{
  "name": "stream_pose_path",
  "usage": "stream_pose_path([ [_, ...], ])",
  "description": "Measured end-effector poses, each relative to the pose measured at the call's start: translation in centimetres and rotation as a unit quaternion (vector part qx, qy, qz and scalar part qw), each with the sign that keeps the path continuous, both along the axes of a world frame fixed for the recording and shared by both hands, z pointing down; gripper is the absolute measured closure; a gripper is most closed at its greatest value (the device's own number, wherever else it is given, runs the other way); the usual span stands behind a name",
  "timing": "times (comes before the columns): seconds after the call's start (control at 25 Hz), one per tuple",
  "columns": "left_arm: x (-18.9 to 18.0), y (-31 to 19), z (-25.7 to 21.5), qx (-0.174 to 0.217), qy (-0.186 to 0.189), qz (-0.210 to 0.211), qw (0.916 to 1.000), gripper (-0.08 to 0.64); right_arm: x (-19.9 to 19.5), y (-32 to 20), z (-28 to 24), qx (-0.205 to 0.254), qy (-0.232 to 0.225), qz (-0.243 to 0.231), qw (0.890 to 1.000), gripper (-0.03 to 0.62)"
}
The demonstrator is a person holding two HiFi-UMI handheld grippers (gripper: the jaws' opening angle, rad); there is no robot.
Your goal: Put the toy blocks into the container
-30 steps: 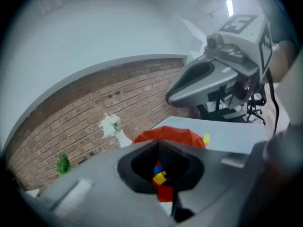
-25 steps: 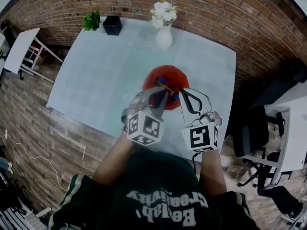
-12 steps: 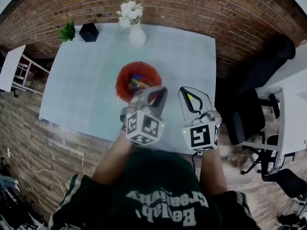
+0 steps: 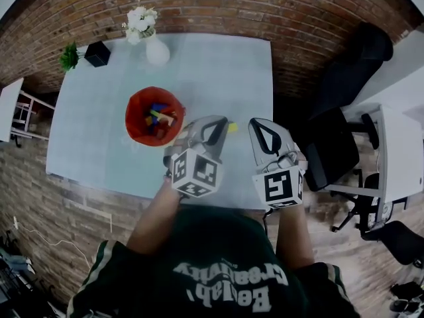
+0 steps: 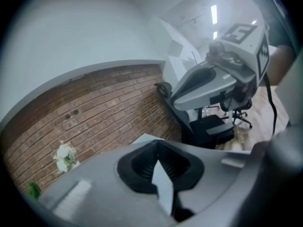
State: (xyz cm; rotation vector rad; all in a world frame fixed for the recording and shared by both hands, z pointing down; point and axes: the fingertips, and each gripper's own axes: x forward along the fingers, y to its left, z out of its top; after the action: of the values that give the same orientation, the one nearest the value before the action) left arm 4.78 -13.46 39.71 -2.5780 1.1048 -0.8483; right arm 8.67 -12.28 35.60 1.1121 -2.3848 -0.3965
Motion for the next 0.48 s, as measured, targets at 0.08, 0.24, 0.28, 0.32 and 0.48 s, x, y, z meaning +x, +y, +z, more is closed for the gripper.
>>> stream_pose_path([
  [0.08,1.2,-0.2,0.2,-0.002,-0.004,0.001,1.0000,0.558,0.7,-0.4,0.1,0.000,-0.003,-0.005,1.000,0.586],
  [0.24,2.6,-0.9,1.7,-0.024,-0.025,0.014,0.9993,0.558,1.9,-1.2,0.7,-0.006,-0.015,-0.010,1.000,0.586],
  [0.28,2.9,-1.2,2.4,-0.039,-0.030,0.021,0.9986,0.558,2.2,-1.5,0.9,-0.008,-0.018,-0.009,1.000,0.586],
  [0.32,3.2,-1.5,3.3,-0.058,-0.037,0.030,0.9972,0.558,2.6,-1.8,1.2,-0.010,-0.020,-0.008,1.000,0.586],
  [0.48,4.2,-2.4,9.6,-0.156,-0.108,0.084,0.9782,0.492,3.5,-2.9,2.6,-0.025,-0.024,-0.008,0.999,0.586],
])
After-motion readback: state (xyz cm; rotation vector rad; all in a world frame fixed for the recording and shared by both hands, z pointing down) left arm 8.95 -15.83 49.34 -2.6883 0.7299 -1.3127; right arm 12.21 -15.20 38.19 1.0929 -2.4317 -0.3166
